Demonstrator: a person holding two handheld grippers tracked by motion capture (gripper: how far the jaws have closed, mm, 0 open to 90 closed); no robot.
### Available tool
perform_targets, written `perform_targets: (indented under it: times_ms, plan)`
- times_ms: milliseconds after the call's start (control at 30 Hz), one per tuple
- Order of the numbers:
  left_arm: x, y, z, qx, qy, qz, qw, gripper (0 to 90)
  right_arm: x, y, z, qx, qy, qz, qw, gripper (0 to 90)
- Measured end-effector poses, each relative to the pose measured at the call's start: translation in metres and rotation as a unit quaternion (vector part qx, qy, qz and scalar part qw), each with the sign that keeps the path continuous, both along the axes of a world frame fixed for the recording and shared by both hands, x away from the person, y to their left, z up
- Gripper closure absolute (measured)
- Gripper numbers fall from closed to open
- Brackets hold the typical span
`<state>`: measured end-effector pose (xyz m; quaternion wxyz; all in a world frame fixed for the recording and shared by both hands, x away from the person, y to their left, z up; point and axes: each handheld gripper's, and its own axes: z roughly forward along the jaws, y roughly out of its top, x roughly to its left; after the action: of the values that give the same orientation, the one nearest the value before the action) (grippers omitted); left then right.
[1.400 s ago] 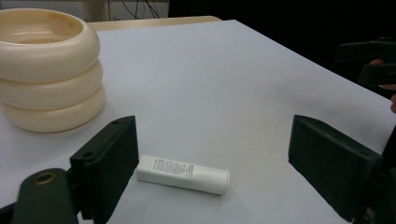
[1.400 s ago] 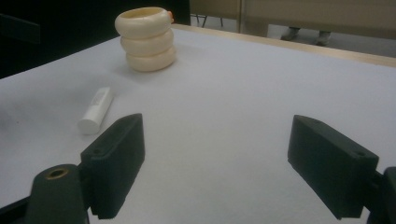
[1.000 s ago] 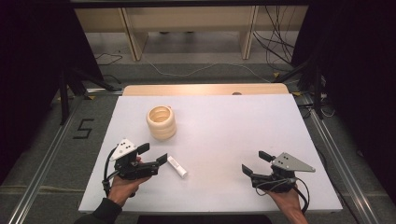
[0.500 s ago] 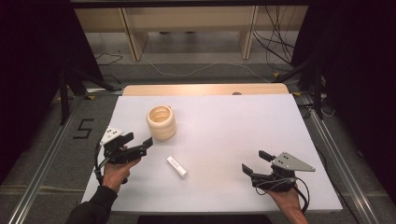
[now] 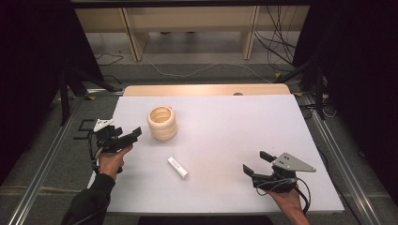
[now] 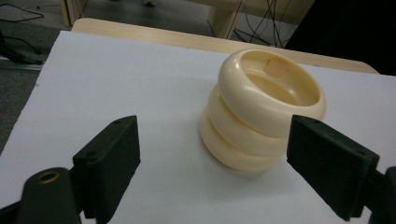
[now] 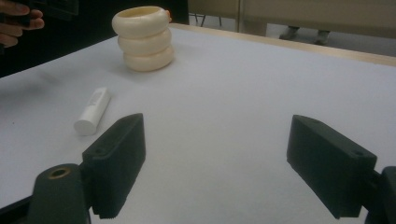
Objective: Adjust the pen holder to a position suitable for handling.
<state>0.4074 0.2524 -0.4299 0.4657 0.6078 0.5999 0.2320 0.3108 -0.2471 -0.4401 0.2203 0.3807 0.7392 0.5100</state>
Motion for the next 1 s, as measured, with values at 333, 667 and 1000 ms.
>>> perform_targets:
  times_ms: [333,667,1000]
  plan:
    - [0.023,0.005,-0.002,0.023,0.021,0.009,0.9995,20.2,0.0,0.0,0.0,-0.002,0.001,0.0,1.0,20.5]
    - [0.041,0.005,-0.016,0.033,0.044,0.033,0.9979,42.8,0.001,0.001,-0.001,-0.002,0.001,0.0,1.0,21.1]
    - [0.062,-0.006,-0.027,0.024,0.066,0.028,0.9971,88.8,0.001,0.002,-0.001,-0.003,0.001,0.002,1.0,21.6]
